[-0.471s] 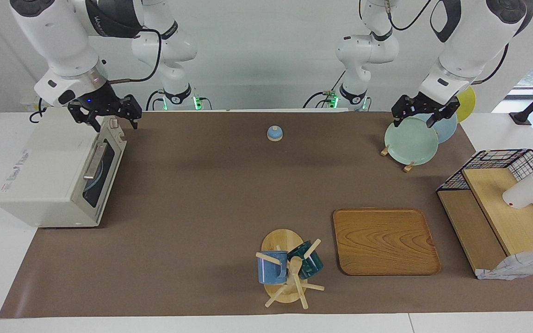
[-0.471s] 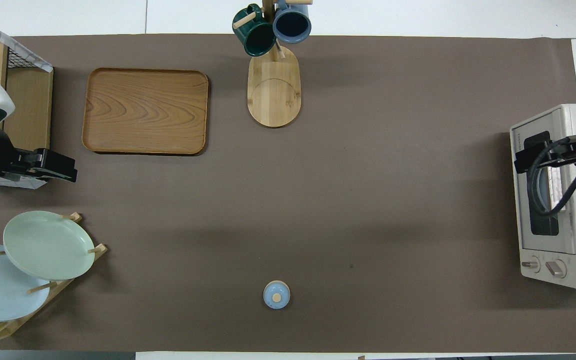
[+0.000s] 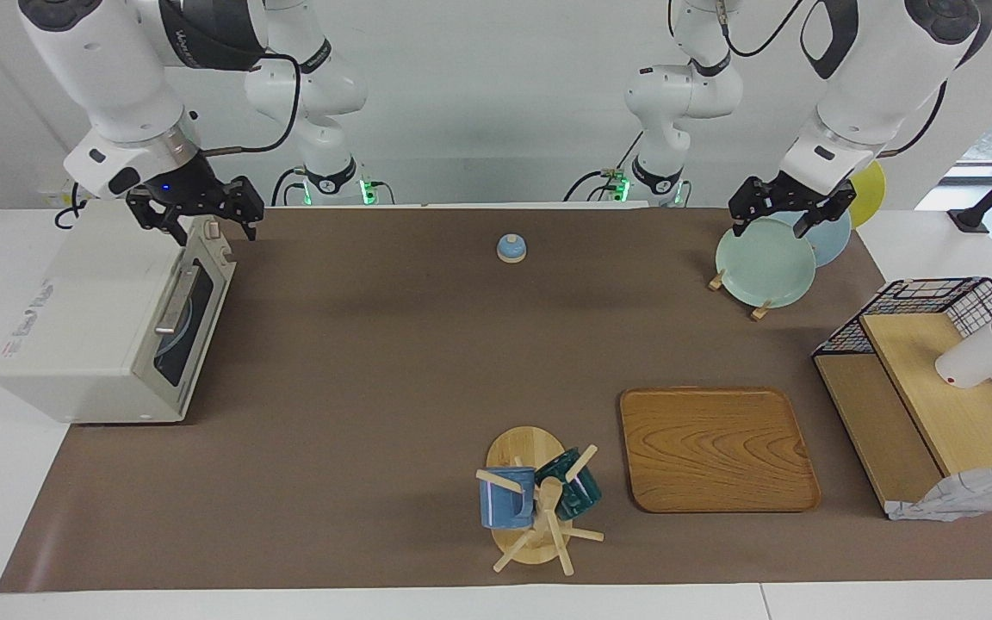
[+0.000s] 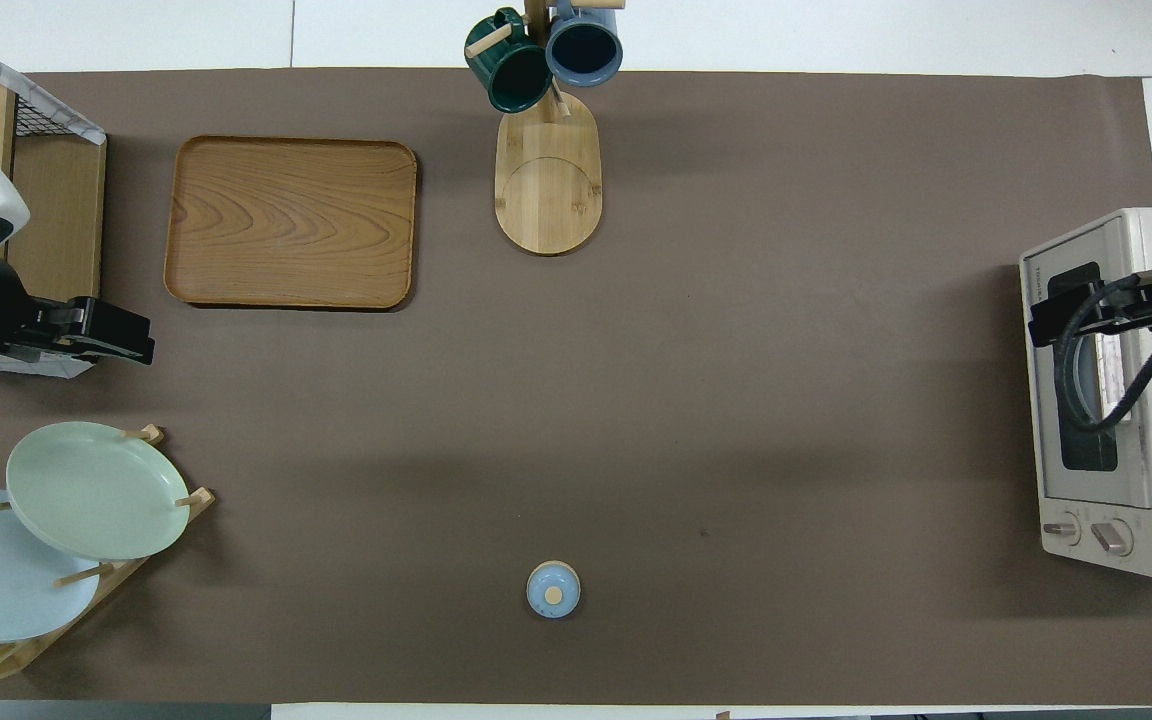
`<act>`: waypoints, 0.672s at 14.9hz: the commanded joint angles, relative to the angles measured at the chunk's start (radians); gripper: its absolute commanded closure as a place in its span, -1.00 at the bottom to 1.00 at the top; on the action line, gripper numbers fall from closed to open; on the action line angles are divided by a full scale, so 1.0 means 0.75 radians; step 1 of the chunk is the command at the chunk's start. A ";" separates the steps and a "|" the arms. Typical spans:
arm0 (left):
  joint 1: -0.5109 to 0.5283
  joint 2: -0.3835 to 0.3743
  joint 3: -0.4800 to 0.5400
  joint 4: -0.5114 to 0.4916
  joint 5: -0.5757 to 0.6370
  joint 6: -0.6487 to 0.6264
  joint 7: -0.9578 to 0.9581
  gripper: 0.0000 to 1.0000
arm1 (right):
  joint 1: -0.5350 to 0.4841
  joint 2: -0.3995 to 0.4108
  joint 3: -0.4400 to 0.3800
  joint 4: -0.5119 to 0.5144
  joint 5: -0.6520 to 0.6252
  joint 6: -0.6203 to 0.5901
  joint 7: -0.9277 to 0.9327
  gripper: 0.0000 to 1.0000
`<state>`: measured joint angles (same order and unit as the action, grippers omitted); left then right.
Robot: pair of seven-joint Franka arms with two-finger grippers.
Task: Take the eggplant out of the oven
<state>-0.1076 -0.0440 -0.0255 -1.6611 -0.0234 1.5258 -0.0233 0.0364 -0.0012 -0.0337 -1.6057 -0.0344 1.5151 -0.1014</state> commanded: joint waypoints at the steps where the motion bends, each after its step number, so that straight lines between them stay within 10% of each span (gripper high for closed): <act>1: 0.015 -0.017 -0.003 0.000 -0.014 -0.014 -0.002 -1.00 | -0.020 -0.015 0.002 -0.015 0.032 0.009 0.029 -1.00; 4: 0.015 -0.015 -0.003 0.000 -0.014 -0.014 -0.002 -1.00 | -0.051 -0.017 0.004 -0.023 0.032 0.013 -0.004 -1.00; 7: 0.015 -0.015 -0.003 0.000 -0.014 -0.014 -0.002 -1.00 | -0.055 -0.053 0.002 -0.113 0.032 0.109 -0.063 0.99; 10: 0.015 -0.017 -0.003 0.000 -0.014 -0.014 -0.002 -1.00 | -0.108 -0.113 0.002 -0.282 0.030 0.319 -0.161 1.00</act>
<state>-0.1076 -0.0440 -0.0255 -1.6611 -0.0234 1.5258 -0.0233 -0.0087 -0.0178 -0.0358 -1.6866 -0.0343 1.6377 -0.1692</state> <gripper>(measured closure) 0.000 0.529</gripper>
